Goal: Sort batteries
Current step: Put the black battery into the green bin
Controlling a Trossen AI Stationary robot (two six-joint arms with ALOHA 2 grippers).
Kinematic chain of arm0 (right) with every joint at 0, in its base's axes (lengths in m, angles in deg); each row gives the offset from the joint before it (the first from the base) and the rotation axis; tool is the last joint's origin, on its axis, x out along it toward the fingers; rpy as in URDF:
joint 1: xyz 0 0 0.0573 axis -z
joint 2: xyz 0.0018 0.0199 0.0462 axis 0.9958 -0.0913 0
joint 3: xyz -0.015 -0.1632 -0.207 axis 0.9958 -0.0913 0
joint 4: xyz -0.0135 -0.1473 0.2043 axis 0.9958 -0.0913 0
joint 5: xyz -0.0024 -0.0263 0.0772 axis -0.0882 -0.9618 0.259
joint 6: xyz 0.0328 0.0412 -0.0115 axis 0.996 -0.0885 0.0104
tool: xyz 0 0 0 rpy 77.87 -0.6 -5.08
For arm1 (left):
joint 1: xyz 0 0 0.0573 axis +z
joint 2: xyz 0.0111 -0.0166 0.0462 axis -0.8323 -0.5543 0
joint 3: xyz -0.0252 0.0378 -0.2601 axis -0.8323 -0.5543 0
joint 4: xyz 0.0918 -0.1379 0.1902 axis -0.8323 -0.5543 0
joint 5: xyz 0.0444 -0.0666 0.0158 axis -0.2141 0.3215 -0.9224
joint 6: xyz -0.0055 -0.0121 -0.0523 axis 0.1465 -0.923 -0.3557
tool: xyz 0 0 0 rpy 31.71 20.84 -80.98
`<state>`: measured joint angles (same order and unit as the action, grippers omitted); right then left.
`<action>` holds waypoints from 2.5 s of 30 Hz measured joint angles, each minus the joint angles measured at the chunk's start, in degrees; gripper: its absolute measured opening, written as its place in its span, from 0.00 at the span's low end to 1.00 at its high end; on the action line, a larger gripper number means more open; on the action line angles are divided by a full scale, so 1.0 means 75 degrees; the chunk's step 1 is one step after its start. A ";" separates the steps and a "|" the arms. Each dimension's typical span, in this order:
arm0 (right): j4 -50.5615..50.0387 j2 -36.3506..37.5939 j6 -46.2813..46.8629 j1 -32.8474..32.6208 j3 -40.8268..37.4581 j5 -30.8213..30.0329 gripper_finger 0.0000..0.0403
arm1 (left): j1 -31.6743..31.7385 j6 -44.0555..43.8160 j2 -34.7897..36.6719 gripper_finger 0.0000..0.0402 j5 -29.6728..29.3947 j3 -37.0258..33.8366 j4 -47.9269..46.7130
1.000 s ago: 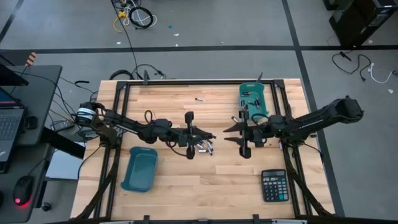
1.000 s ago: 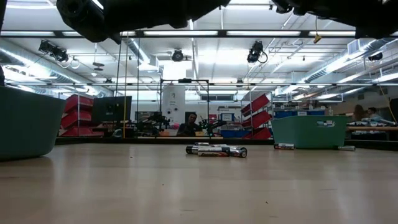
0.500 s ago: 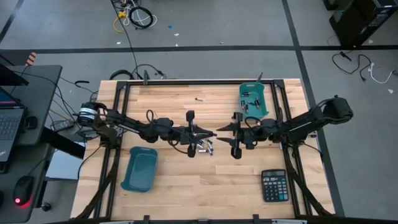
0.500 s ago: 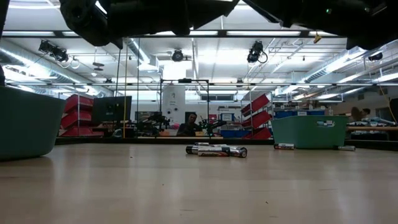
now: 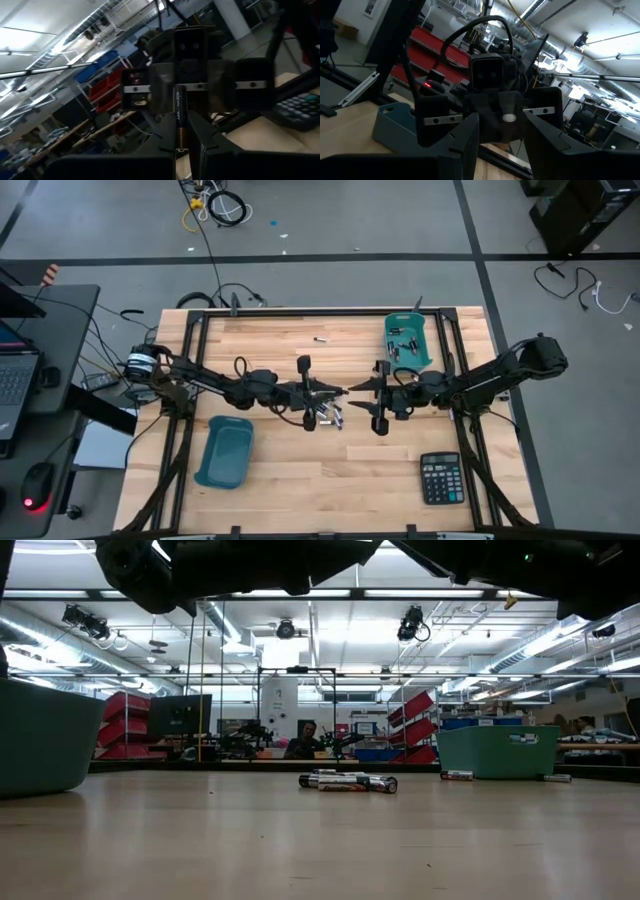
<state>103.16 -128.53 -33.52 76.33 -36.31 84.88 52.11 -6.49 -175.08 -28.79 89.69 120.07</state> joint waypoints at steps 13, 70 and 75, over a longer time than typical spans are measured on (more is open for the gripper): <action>0.0693 0.0003 0.0051 0.0097 0.0008 -0.0039 0.34 | 0.0032 -0.0024 -0.0239 0.03 0.0261 0.0013 0.0879; 0.0543 0.0003 0.0542 0.0354 0.0291 0.0238 0.33 | 0.0166 -0.0372 -0.0358 0.03 0.0254 0.0275 0.0799; 0.0549 0.0003 0.0542 0.0354 0.0291 0.0236 0.33 | 0.0166 -0.0405 -0.0358 0.03 0.0399 0.0586 0.0705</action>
<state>107.28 -128.51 -29.45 78.98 -34.12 86.65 53.35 -9.52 -177.77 -25.80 94.09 125.36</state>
